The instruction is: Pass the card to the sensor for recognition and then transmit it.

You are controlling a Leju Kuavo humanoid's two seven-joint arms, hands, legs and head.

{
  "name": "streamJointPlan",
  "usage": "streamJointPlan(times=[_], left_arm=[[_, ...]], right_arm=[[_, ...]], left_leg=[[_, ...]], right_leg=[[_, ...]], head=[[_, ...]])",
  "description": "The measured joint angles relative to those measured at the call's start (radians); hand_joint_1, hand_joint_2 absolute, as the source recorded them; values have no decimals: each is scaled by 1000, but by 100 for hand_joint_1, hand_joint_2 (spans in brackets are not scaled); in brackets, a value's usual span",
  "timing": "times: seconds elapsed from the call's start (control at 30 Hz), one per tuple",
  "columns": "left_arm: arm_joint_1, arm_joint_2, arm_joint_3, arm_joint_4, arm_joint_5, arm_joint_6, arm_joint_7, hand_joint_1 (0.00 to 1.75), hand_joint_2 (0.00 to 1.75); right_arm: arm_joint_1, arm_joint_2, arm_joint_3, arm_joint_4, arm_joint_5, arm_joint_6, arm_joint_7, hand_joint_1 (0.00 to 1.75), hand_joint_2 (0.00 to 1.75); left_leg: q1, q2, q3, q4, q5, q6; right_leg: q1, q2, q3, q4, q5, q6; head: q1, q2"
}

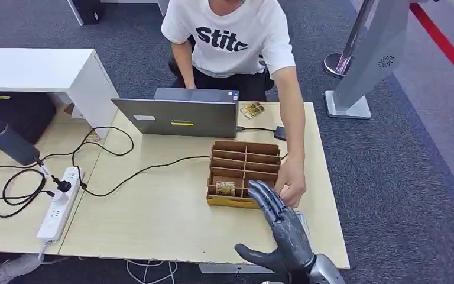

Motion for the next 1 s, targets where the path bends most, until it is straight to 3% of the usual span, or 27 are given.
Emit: streamJointPlan(times=[0.4,0.53,0.77,0.87,1.0], left_arm=[[0,0,0,0,2,-6,0,0,175],[0,0,0,0,3,-10,0,0,175],[0,0,0,0,-5,-25,0,0,175],[0,2,0,0,-12,-36,0,0,175],[0,3,0,0,-18,-45,0,0,175]], right_arm=[[-12,4,-1,10,47,-19,40,0,175],[-17,4,-1,15,115,-58,84,0,175],[-60,4,0,54,339,-143,243,0,175],[-96,4,0,102,490,-171,365,0,175],[-136,4,0,178,539,-174,417,0,175]], left_leg=[[0,0,0,0,0,0],[0,0,0,0,0,0],[0,0,0,0,0,0],[0,0,0,0,0,0],[0,0,0,0,0,0]], right_leg=[[0,0,0,0,0,0],[0,0,0,0,0,0],[0,0,0,0,0,0],[0,0,0,0,0,0],[0,0,0,0,0,0]], head=[[0,0],[0,0],[0,0],[0,0],[0,0]])
